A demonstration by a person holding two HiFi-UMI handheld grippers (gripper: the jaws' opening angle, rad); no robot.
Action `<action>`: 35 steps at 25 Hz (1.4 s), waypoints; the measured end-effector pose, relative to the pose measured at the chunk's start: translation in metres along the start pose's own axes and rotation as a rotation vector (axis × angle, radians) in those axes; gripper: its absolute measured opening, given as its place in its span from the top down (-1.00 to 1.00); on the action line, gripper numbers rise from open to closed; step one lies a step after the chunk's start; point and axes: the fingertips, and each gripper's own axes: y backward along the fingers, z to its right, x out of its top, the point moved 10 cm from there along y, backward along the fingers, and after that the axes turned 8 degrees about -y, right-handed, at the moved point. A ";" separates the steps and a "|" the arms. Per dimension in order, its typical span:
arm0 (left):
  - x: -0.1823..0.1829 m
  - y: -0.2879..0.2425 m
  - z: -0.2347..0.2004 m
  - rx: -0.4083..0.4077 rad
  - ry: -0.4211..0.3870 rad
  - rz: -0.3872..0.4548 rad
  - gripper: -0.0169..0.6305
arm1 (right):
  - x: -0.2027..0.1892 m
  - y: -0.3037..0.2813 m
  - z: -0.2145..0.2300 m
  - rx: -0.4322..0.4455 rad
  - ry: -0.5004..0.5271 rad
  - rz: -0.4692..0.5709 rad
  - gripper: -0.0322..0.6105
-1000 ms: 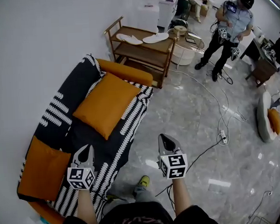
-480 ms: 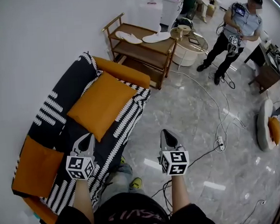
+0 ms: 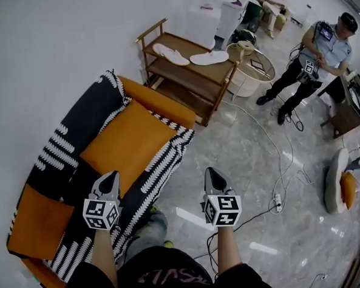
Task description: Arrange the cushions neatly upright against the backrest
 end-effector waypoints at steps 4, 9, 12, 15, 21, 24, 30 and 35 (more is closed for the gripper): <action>0.008 -0.039 -0.032 0.014 0.023 -0.005 0.95 | 0.024 -0.055 0.000 0.022 0.029 -0.020 0.88; 0.018 -0.071 -0.066 0.034 0.035 -0.010 0.95 | 0.053 -0.115 -0.007 0.056 0.061 -0.030 0.88; 0.020 -0.074 -0.081 0.064 0.056 -0.006 0.95 | 0.060 -0.141 -0.016 0.089 0.076 -0.049 0.88; 0.018 -0.071 -0.090 0.103 0.077 -0.014 0.95 | 0.066 -0.162 -0.026 0.131 0.101 -0.069 0.88; 0.004 -0.062 -0.111 0.206 0.144 -0.033 0.95 | 0.072 -0.213 -0.048 0.237 0.150 -0.119 0.88; -0.005 -0.063 -0.119 0.266 0.185 -0.050 0.95 | 0.076 -0.244 -0.053 0.291 0.179 -0.153 0.88; -0.023 -0.078 -0.124 0.397 0.265 -0.101 0.95 | 0.081 -0.314 -0.050 0.395 0.232 -0.238 0.88; -0.036 -0.101 -0.130 0.494 0.328 -0.136 0.95 | 0.082 -0.376 -0.046 0.464 0.283 -0.298 0.88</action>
